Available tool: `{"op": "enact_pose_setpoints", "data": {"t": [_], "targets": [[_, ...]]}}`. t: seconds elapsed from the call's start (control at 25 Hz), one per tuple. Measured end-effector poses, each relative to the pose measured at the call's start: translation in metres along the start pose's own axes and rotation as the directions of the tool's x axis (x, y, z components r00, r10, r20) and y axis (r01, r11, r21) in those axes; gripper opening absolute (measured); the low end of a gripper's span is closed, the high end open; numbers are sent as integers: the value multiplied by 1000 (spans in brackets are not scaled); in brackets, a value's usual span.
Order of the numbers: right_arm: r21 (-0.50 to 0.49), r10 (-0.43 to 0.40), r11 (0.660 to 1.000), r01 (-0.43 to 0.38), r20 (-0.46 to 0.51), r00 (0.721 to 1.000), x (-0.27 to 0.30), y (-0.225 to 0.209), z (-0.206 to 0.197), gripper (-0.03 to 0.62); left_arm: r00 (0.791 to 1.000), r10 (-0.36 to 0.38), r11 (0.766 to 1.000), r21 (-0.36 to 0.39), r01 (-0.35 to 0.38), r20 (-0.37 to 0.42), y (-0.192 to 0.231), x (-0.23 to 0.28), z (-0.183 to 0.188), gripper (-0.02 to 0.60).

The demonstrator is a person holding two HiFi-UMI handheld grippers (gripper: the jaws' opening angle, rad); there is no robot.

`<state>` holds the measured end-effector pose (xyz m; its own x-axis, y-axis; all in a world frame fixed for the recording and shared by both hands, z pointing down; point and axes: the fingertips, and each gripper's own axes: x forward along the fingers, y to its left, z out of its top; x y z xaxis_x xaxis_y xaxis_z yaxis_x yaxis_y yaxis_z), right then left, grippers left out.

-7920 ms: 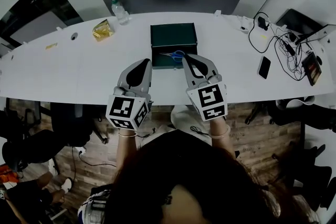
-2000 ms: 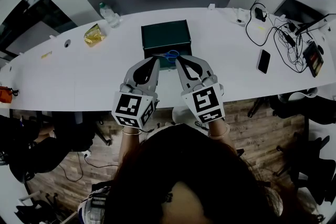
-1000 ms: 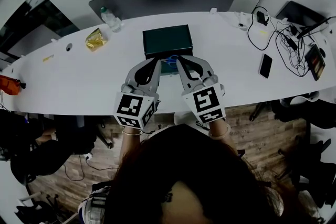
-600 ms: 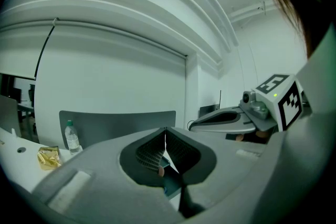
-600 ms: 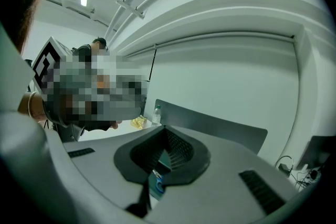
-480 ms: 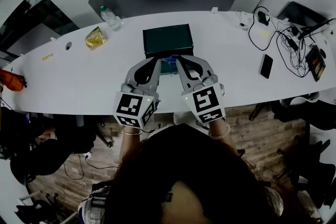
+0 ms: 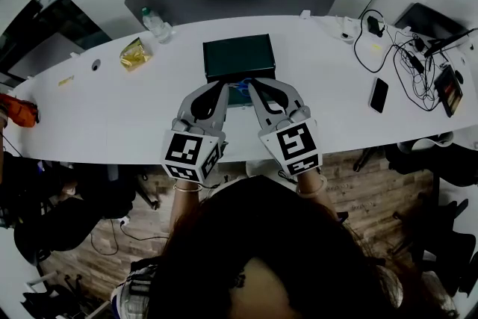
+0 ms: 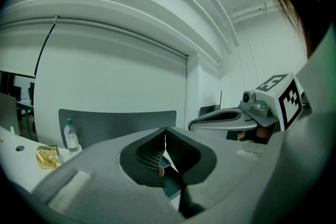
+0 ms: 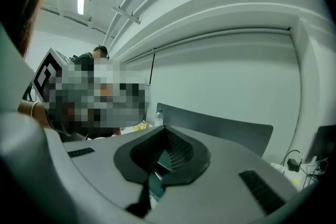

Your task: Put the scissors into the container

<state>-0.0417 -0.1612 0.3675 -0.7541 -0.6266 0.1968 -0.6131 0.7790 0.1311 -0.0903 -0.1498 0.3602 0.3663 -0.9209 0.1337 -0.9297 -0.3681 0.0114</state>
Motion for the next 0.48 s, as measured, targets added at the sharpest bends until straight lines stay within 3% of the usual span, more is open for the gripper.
{"op": "enact_pose_setpoints", "data": {"t": [0.48], "targets": [[-9,-28,1000,28,-19,999,11,-7,-2,6,1000,6,1000,1,-6,0,11,3,2,14]]}}
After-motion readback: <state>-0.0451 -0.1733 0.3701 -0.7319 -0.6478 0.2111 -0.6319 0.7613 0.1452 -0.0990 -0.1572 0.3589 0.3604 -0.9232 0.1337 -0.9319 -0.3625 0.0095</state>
